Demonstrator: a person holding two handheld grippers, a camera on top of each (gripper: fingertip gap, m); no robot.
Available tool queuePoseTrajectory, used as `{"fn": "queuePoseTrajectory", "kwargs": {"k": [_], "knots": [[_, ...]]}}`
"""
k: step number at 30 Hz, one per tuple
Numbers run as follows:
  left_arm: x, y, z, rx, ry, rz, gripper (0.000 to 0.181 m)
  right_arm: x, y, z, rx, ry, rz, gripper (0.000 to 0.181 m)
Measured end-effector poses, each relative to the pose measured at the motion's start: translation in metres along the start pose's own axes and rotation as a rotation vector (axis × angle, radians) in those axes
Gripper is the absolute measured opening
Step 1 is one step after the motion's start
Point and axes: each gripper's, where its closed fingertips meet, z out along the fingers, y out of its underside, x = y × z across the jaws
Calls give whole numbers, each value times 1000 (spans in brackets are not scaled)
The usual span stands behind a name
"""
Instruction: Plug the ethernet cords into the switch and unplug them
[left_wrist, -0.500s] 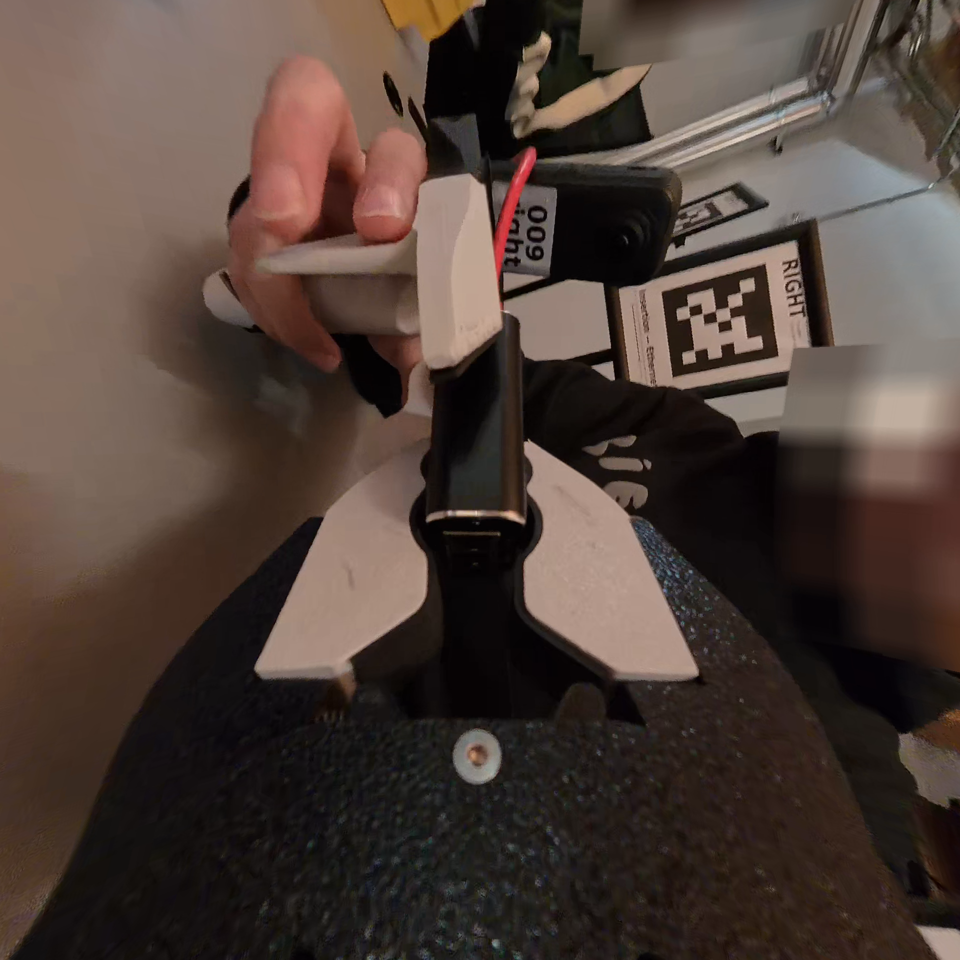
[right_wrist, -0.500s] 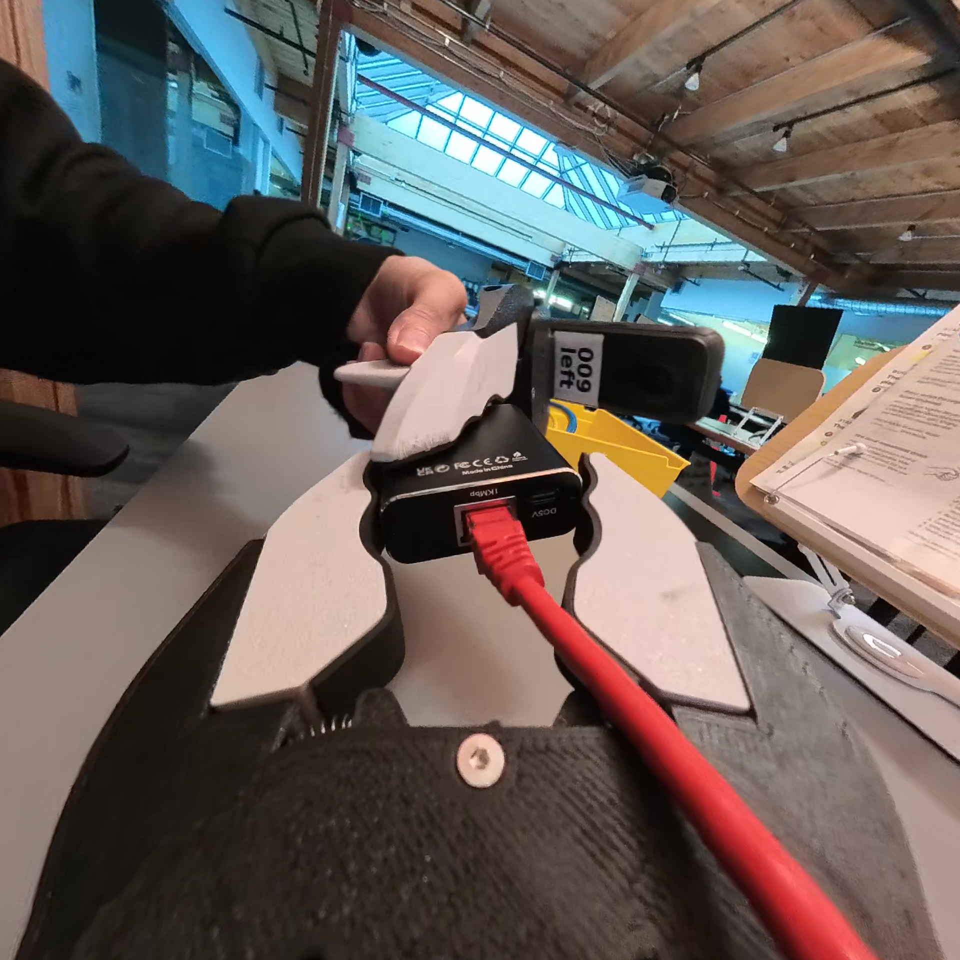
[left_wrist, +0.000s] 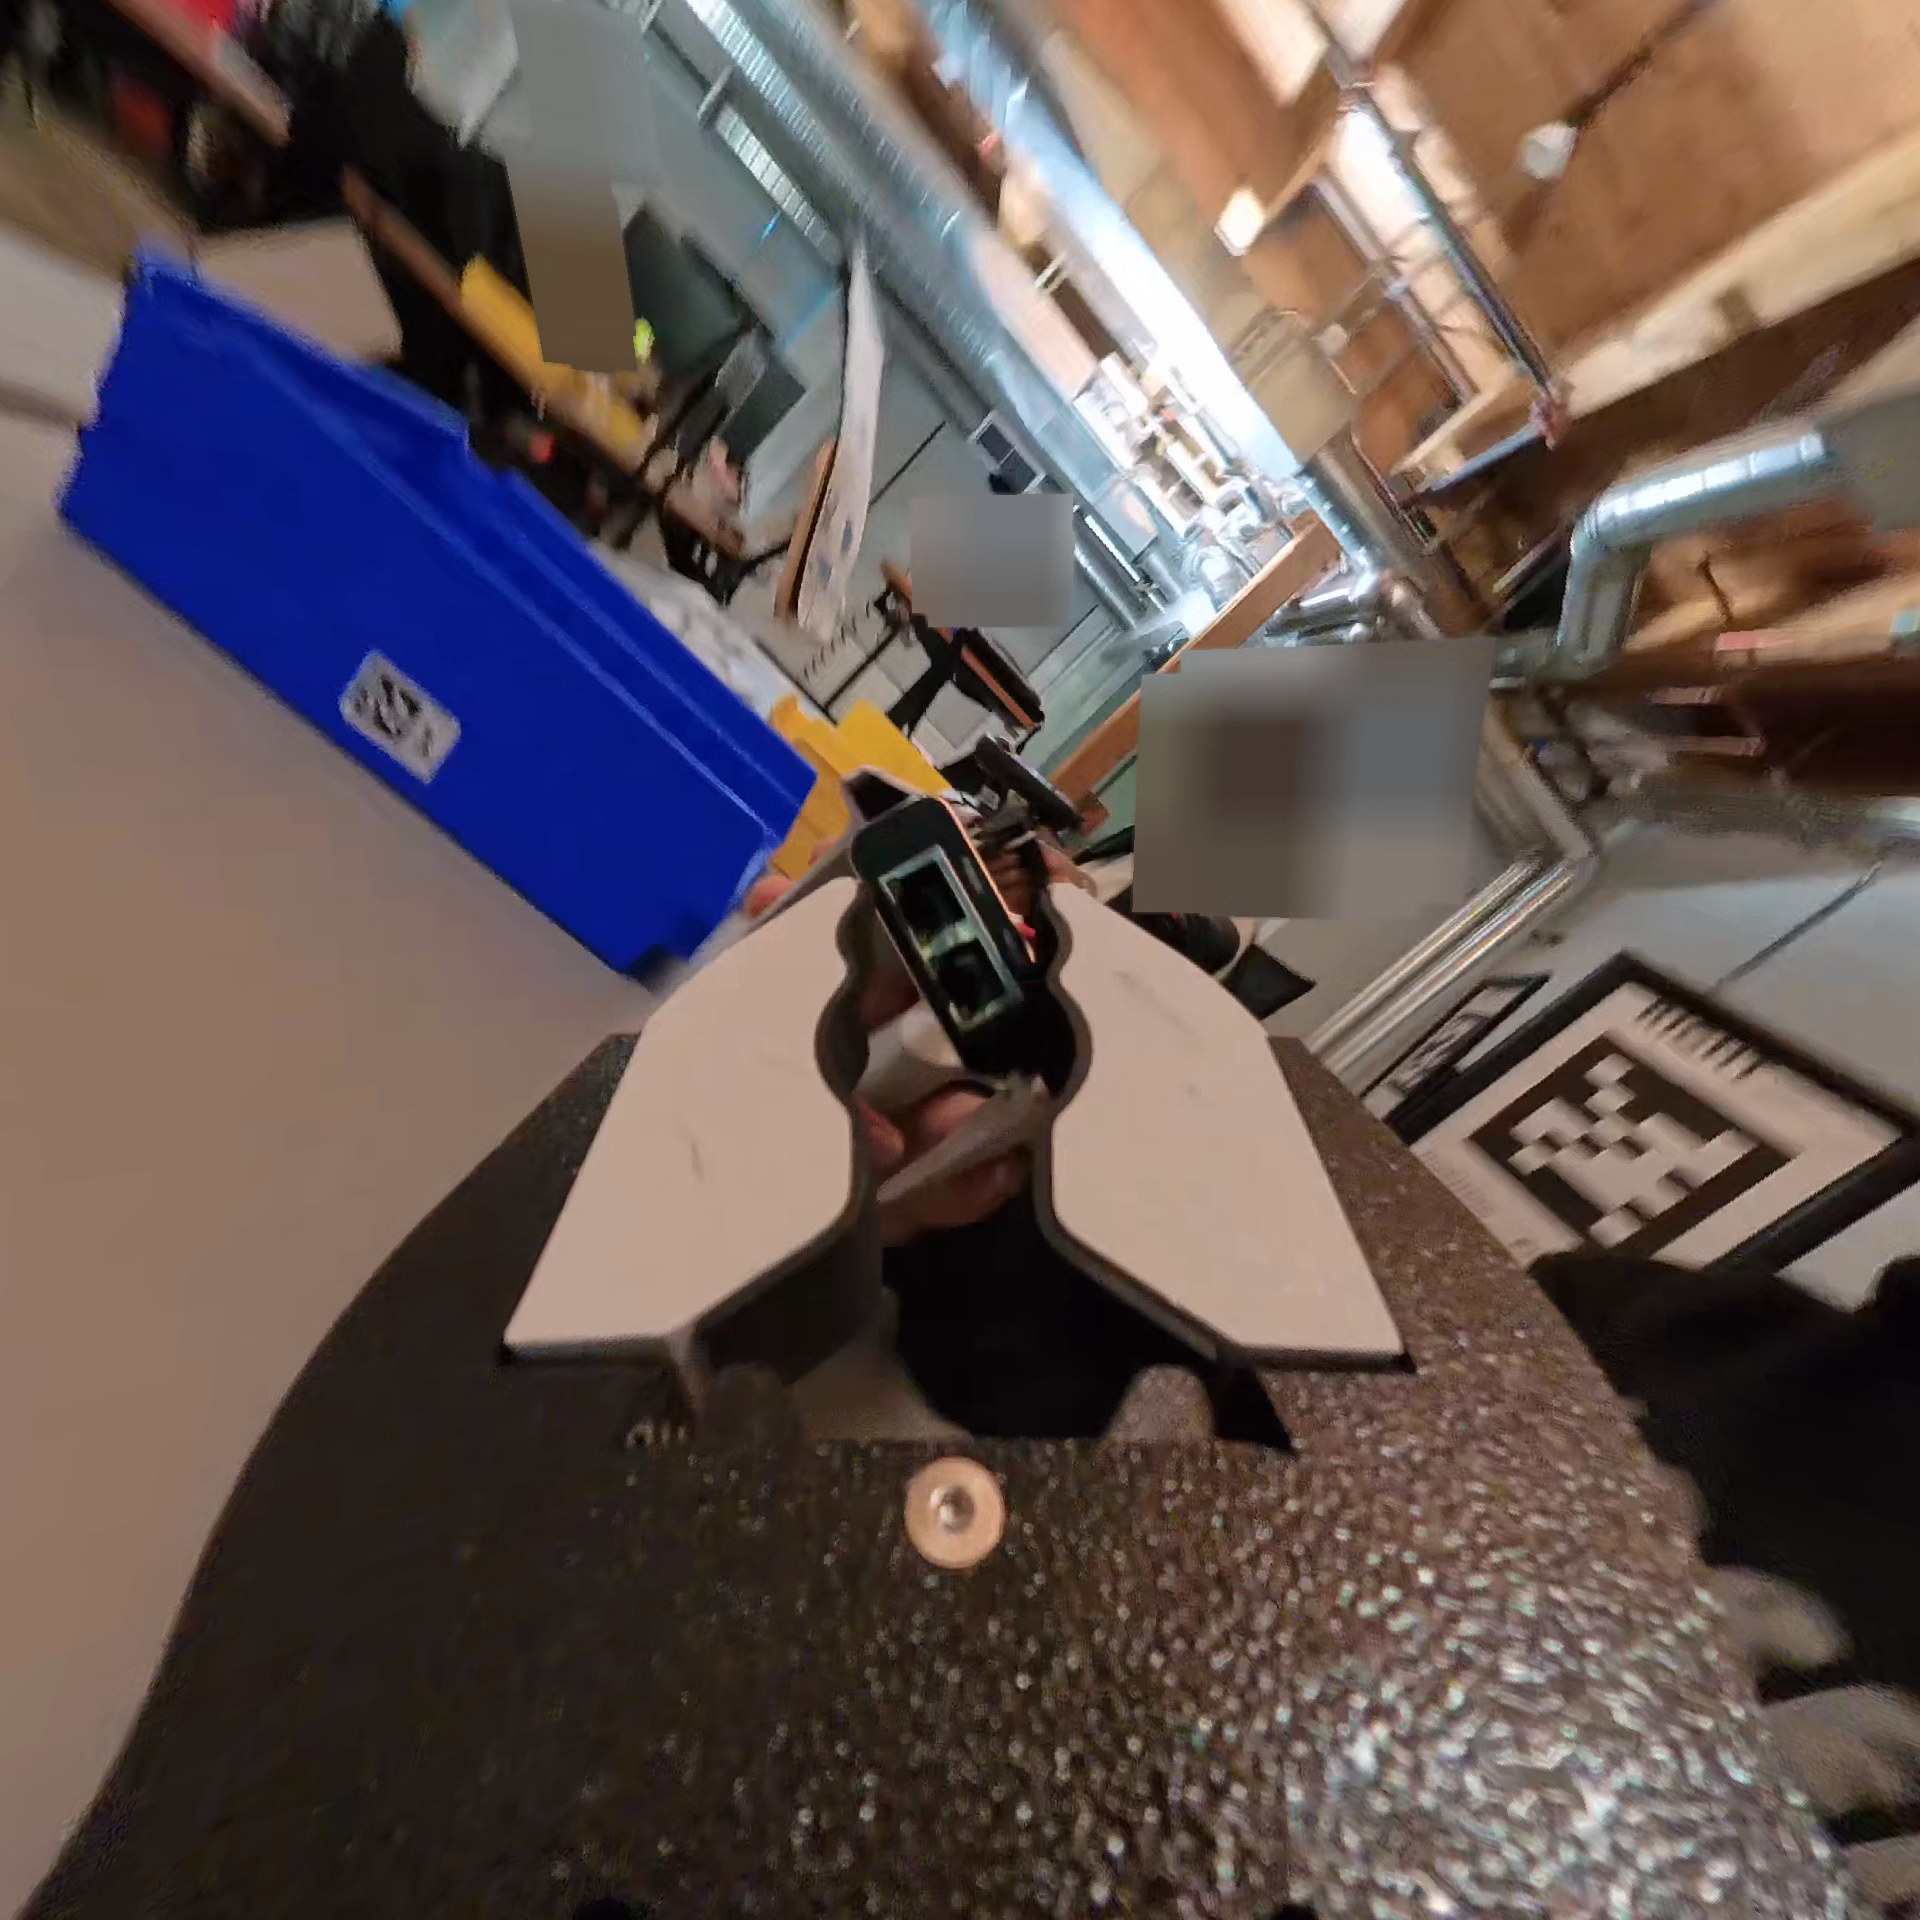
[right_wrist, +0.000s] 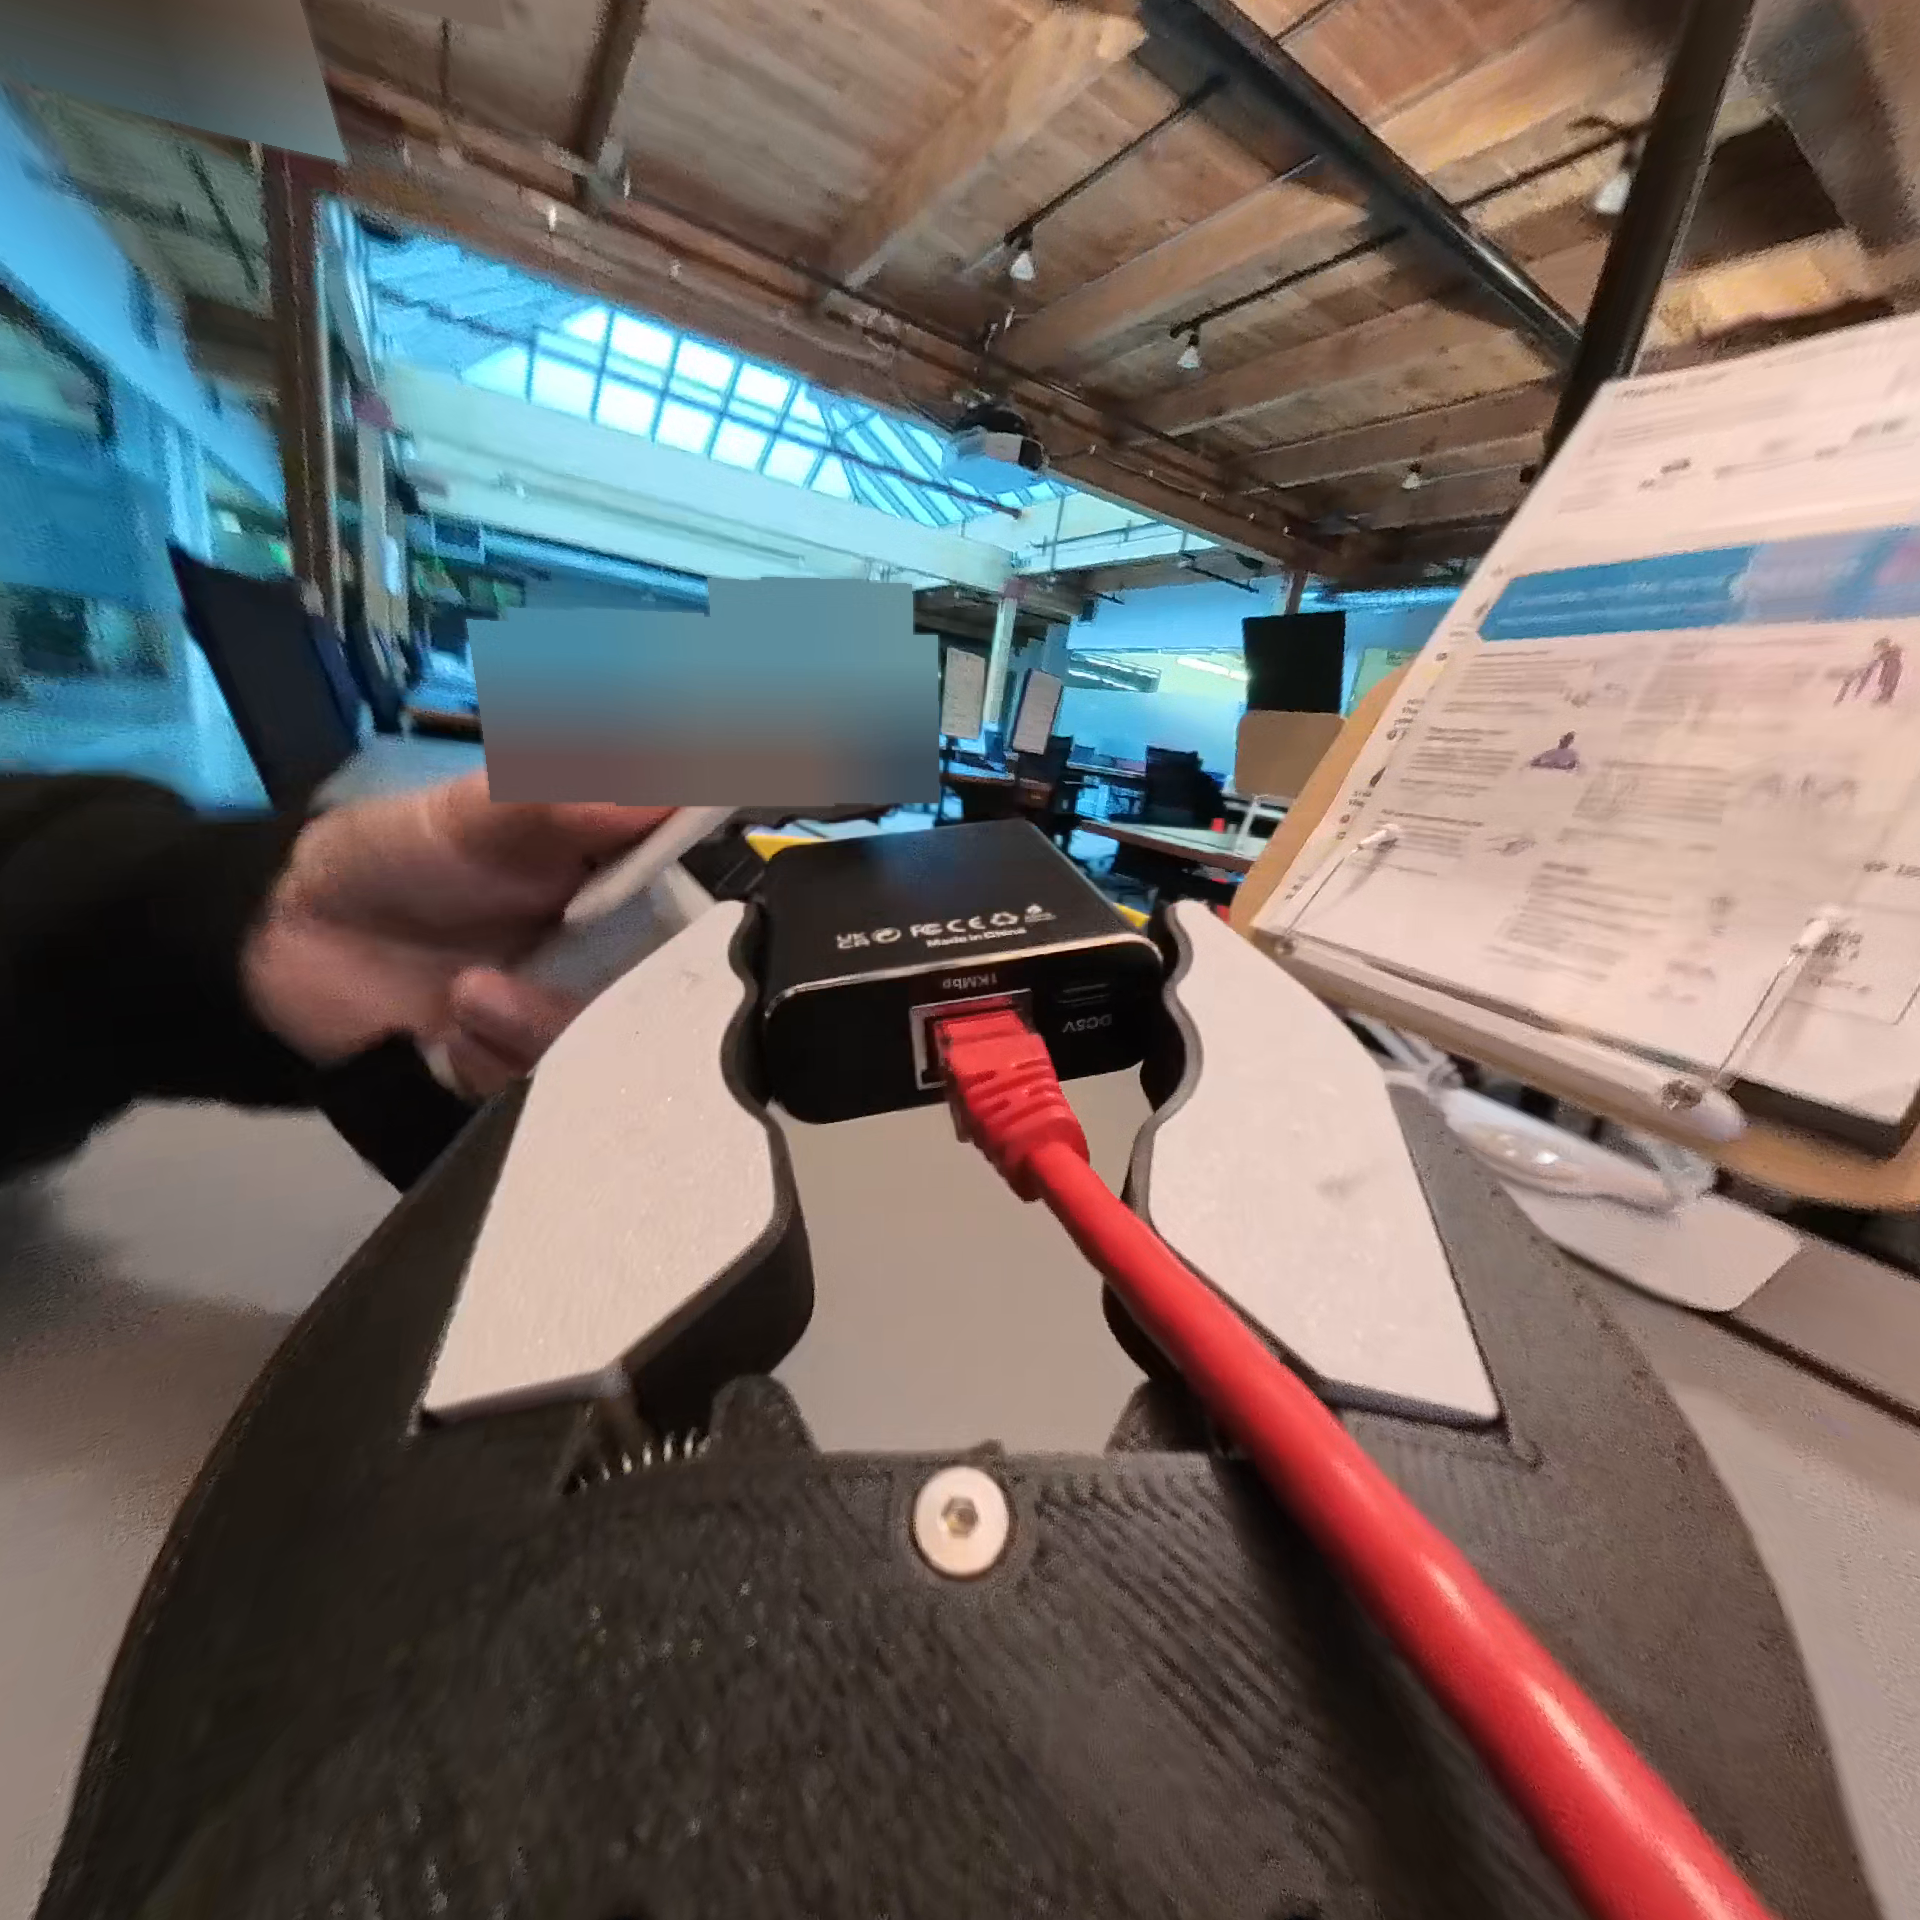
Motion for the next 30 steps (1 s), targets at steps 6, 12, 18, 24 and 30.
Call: {"fn": "queuePoseTrajectory", "kwargs": {"k": [6,12,18,24,30], "knots": [[-3,5,-26,-47,-191,765,57,-11,9,-1,-29,-144,174,70],[15,13,-31,-103,-70,744,66,-34,1,-1,20,-280,182,70],[19,33,-28,-200,-9,759,67,-47,6,1,-9,-329,177,70],[22,38,-27,-206,11,724,60,-46,7,3,-15,-319,193,70],[19,42,-31,-260,-15,799,56,-52,13,1,-51,-362,162,70]]}}
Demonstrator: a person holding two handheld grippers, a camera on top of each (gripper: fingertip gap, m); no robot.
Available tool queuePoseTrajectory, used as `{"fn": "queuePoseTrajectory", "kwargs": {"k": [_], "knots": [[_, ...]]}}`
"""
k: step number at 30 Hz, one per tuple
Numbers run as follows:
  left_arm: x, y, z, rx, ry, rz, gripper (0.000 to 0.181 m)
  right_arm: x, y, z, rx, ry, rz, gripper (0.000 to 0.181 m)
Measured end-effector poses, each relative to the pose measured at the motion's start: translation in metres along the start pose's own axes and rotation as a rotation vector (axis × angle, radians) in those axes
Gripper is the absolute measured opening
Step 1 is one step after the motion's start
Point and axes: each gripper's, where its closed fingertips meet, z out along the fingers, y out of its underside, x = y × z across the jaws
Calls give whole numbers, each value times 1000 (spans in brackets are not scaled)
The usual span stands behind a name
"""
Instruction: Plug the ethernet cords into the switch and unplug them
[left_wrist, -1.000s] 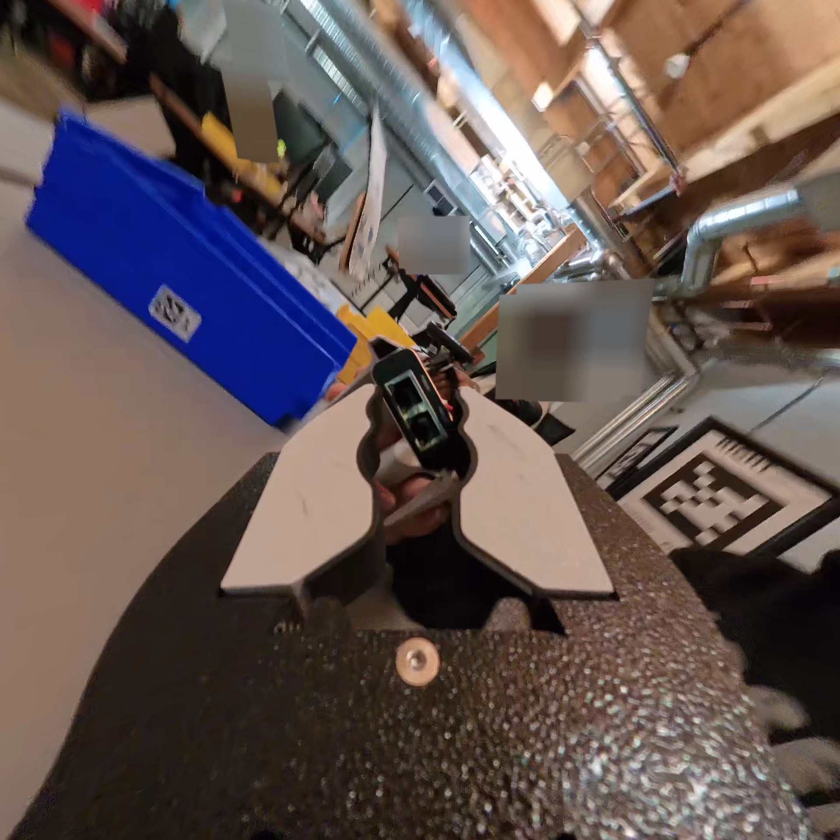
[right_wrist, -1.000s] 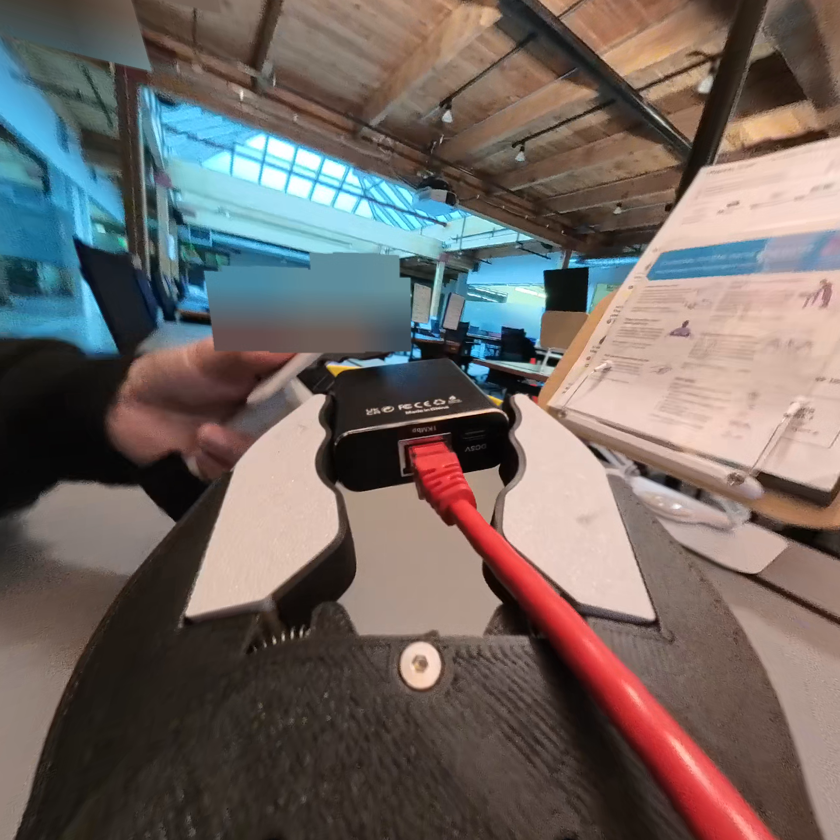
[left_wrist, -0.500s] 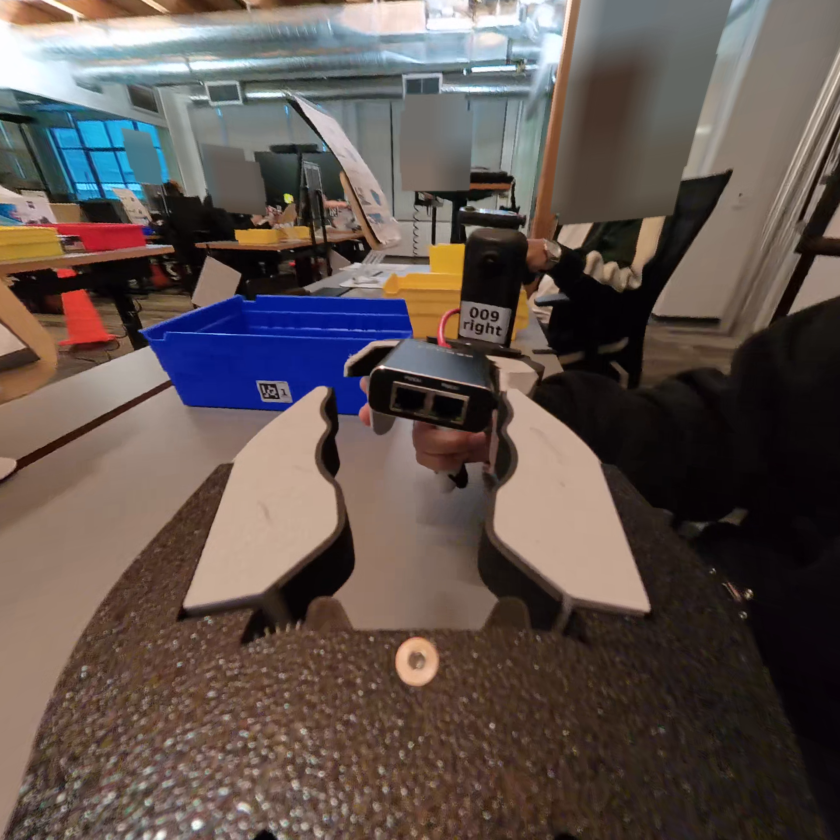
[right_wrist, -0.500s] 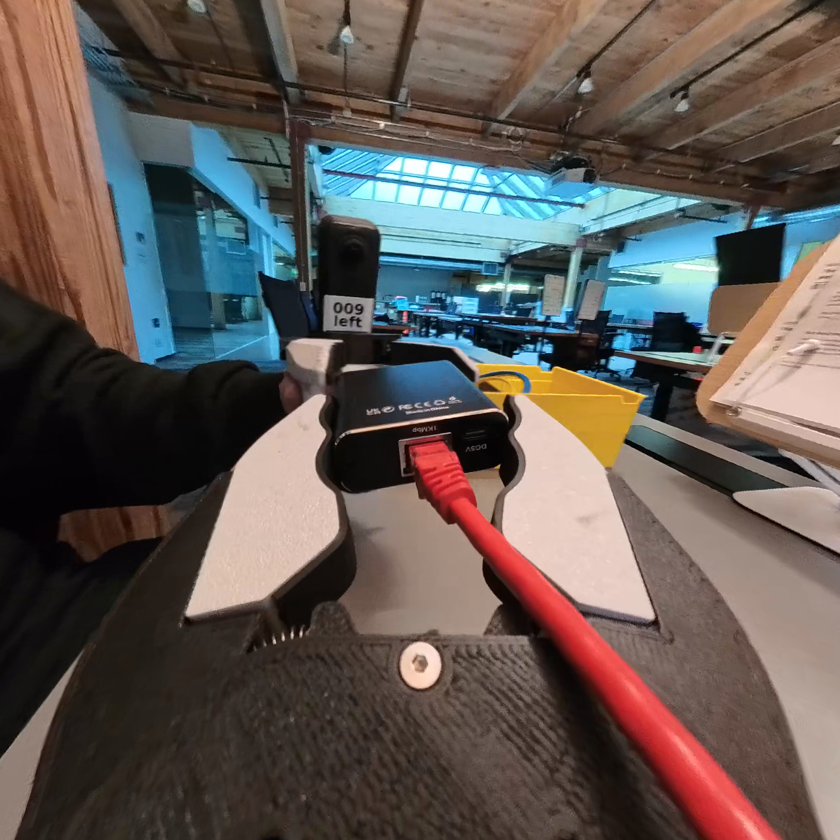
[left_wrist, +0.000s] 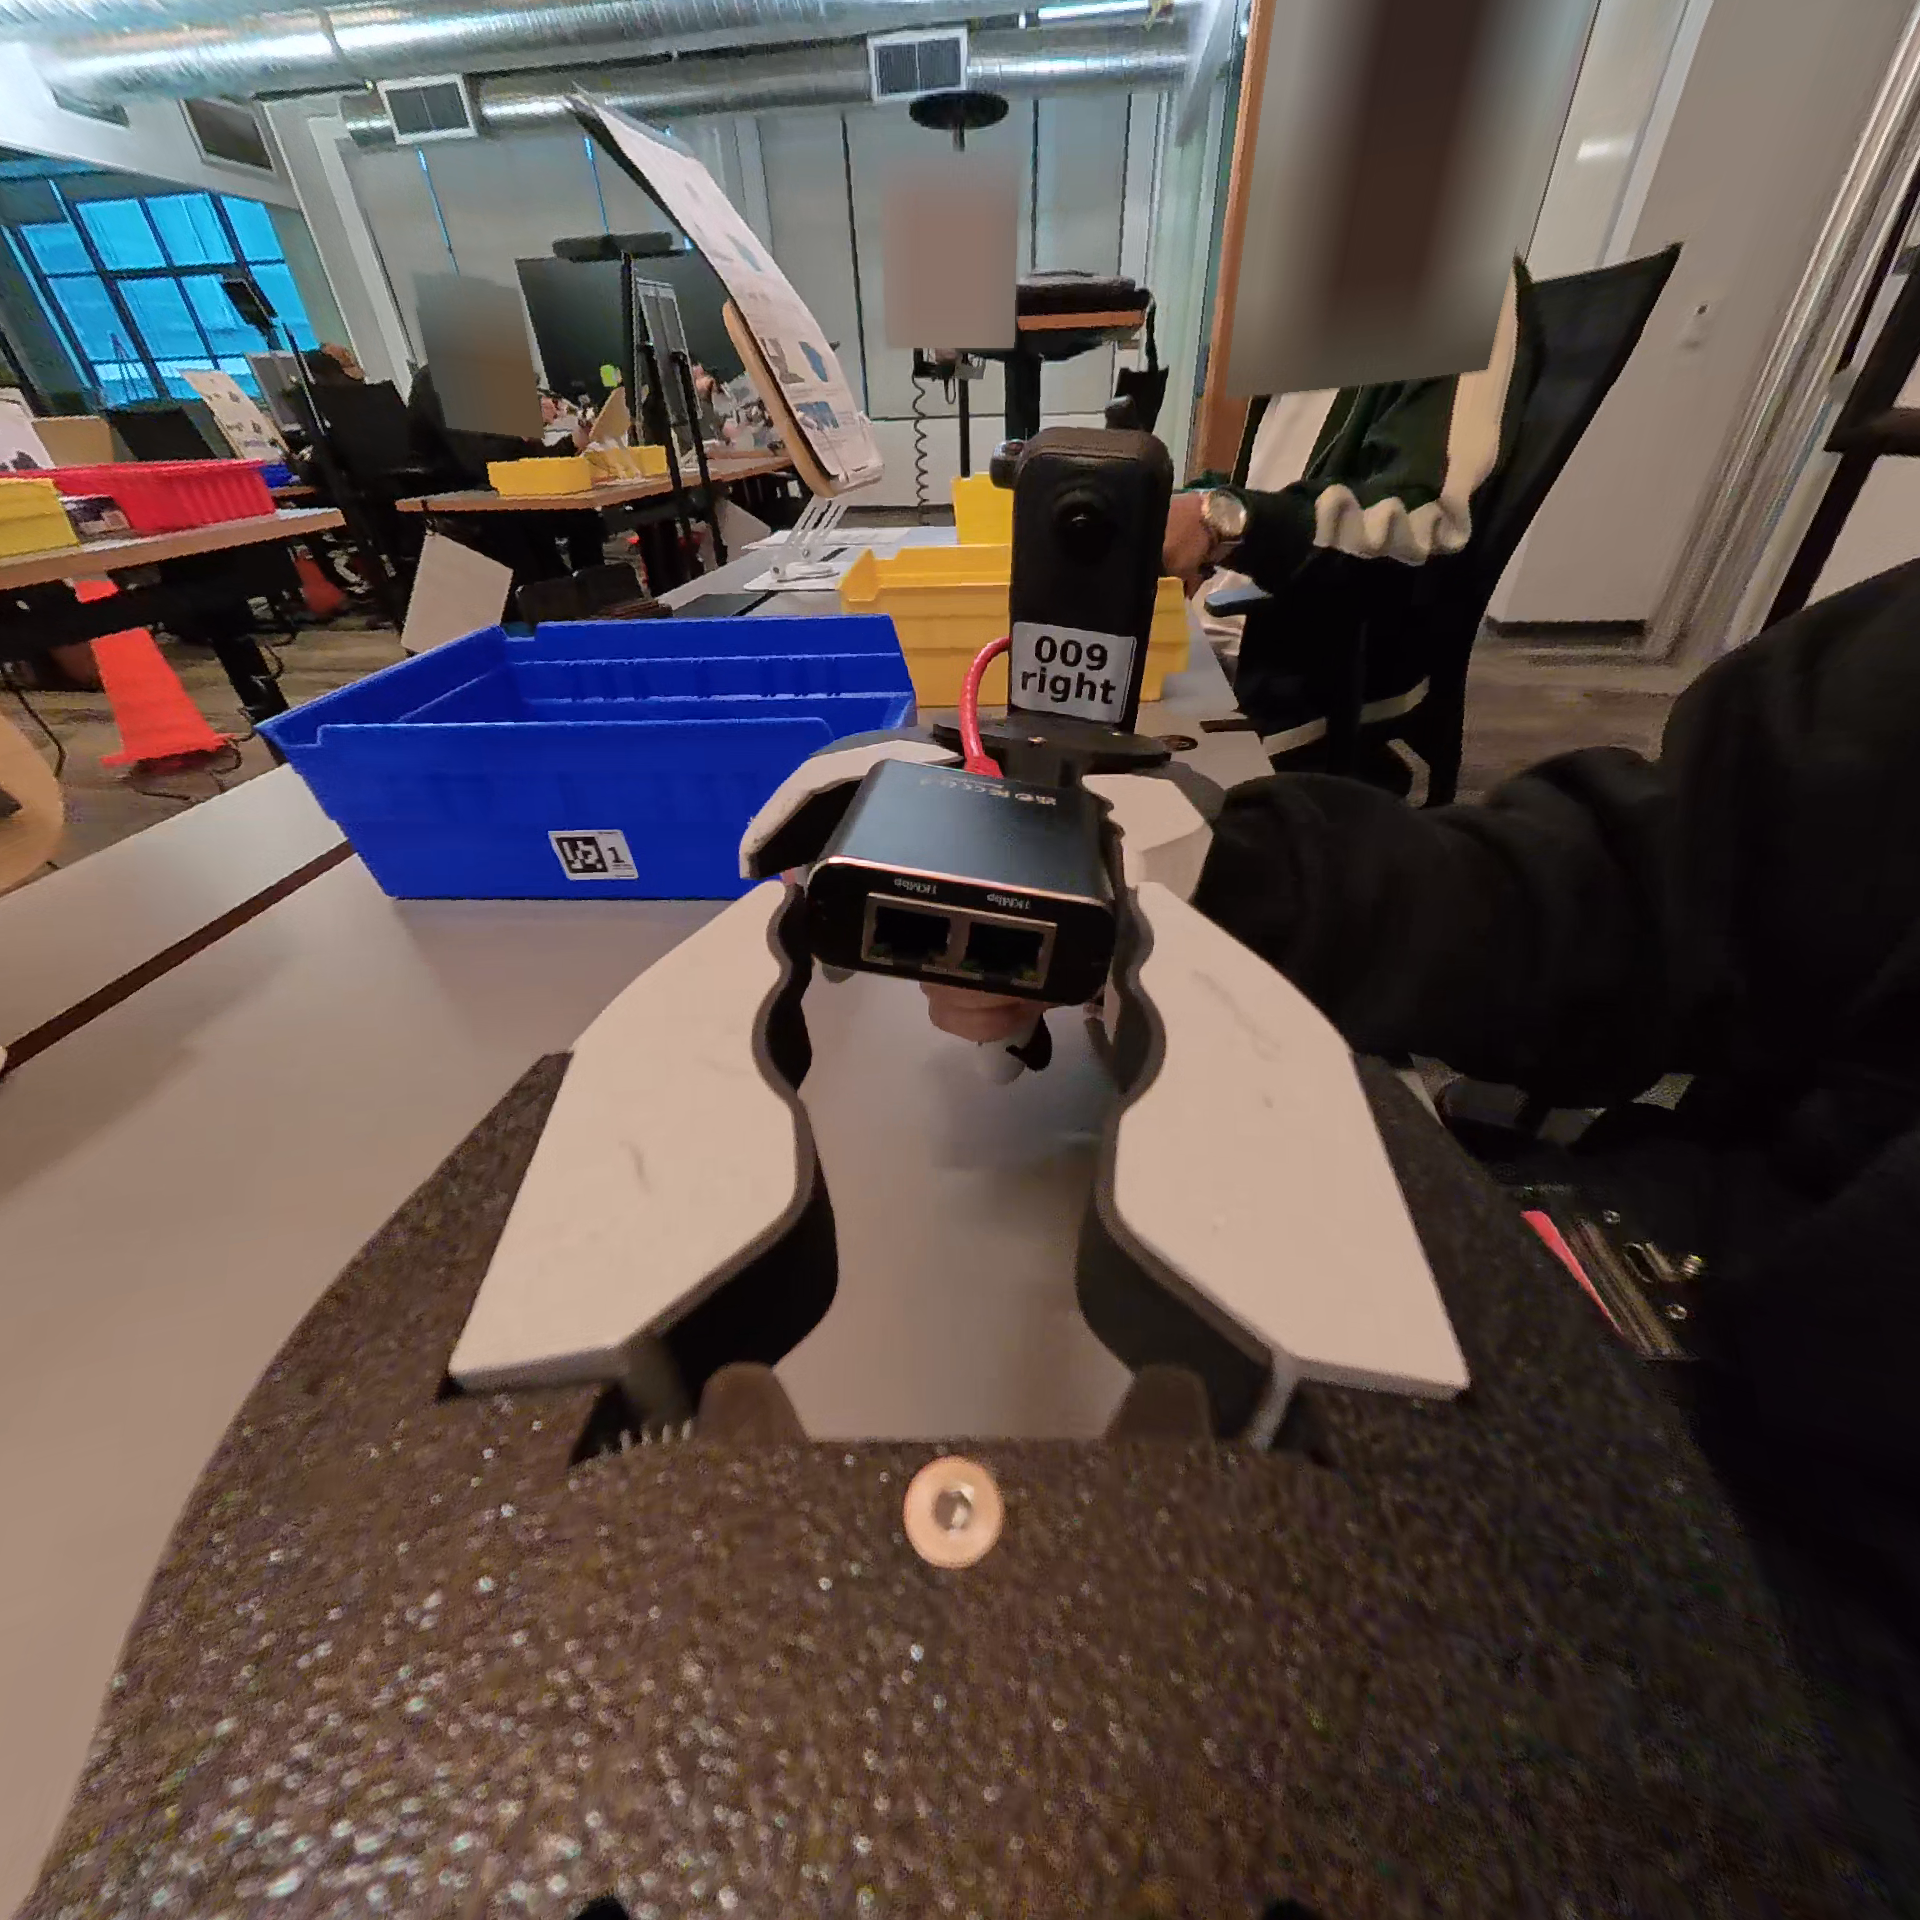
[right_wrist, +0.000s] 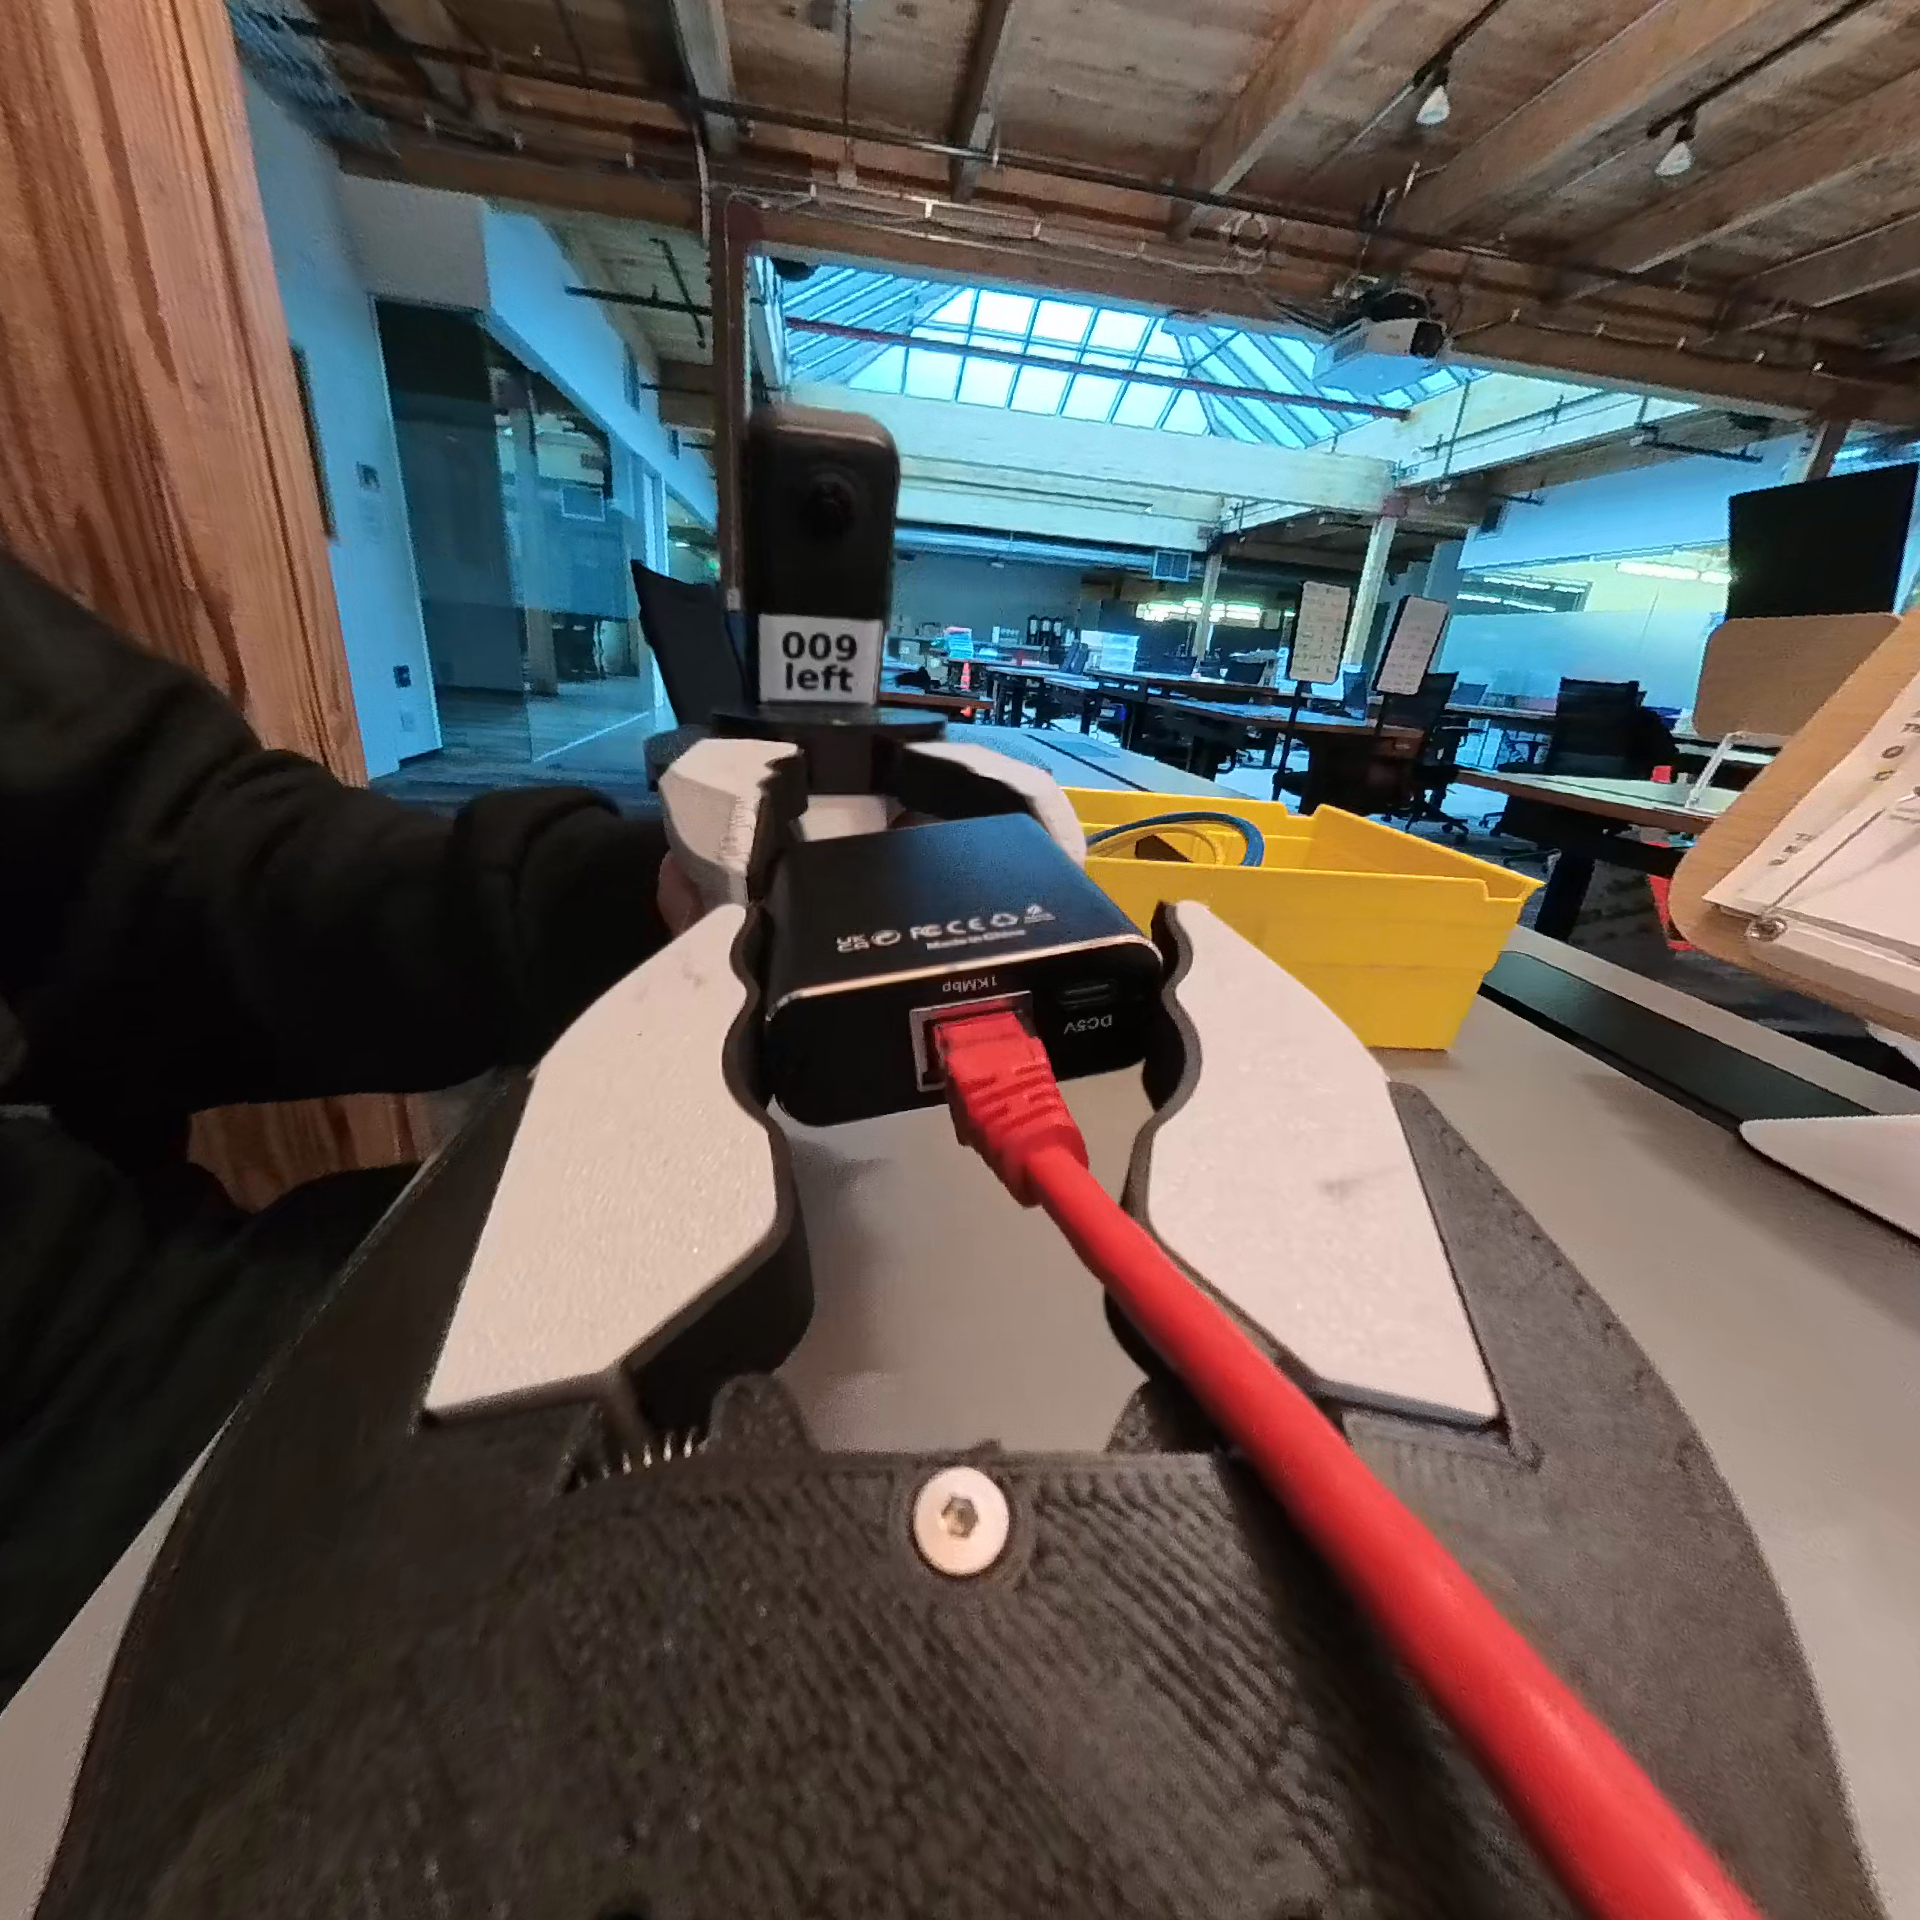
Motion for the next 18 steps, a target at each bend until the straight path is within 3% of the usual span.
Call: {"fn": "queuePoseTrajectory", "kwargs": {"k": [5,10,18], "knots": [[4,-8,1,8,67,18,56,-10,-14,-4,76,-70,22,77],[-1,-4,-1,-62,158,-21,56,-13,-13,-3,60,-69,13,87],[6,-6,2,-137,218,5,56,-15,-10,0,39,-83,-10,74]]}}
